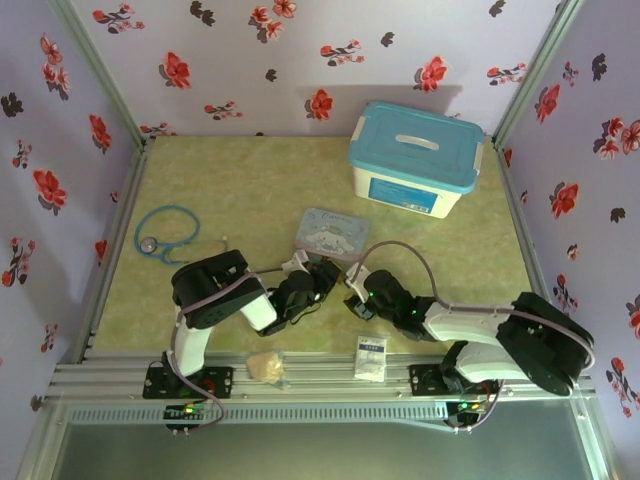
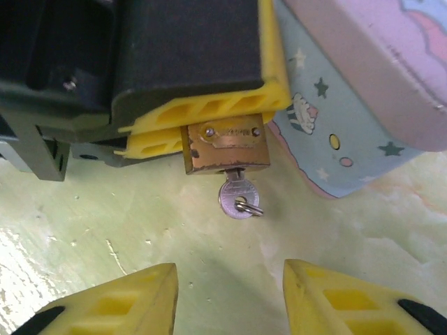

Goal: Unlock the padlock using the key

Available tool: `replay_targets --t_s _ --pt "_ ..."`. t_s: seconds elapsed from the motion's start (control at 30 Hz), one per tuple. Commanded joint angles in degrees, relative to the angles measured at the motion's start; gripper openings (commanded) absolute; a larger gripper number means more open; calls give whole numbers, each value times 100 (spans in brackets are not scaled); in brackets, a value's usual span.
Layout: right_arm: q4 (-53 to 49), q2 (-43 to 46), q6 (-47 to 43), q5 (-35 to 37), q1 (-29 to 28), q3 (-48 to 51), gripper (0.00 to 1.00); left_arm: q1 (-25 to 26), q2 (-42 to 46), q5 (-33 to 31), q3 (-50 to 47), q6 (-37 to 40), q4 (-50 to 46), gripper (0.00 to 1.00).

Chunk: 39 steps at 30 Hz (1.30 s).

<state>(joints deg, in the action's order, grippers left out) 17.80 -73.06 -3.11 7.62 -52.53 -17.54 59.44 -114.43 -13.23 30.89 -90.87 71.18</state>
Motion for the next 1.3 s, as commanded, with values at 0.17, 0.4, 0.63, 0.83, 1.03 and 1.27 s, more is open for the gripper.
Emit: replay_targets --t_s 0.17,0.4,0.63,0.83,1.03,1.27 --pt "680 -657 -669 597 -307 -413 39 14 187 189 42 143 -39 0" --pt "898 -1161 -772 601 -317 -617 23 61 23 195 119 59 37 0" --pt "1682 -1110 -542 -96 -242 -302 6 76 26 196 102 50 39 0" --pt "2321 -1203 74 -1666 147 -149 4 81 38 188 33 159 64 1" --pt "2723 -1345 533 -2051 358 -38 2 60 74 151 -95 358 5 14" --pt "2535 -1438 640 -1936 330 -144 2 13 232 188 -41 916 -779 22"
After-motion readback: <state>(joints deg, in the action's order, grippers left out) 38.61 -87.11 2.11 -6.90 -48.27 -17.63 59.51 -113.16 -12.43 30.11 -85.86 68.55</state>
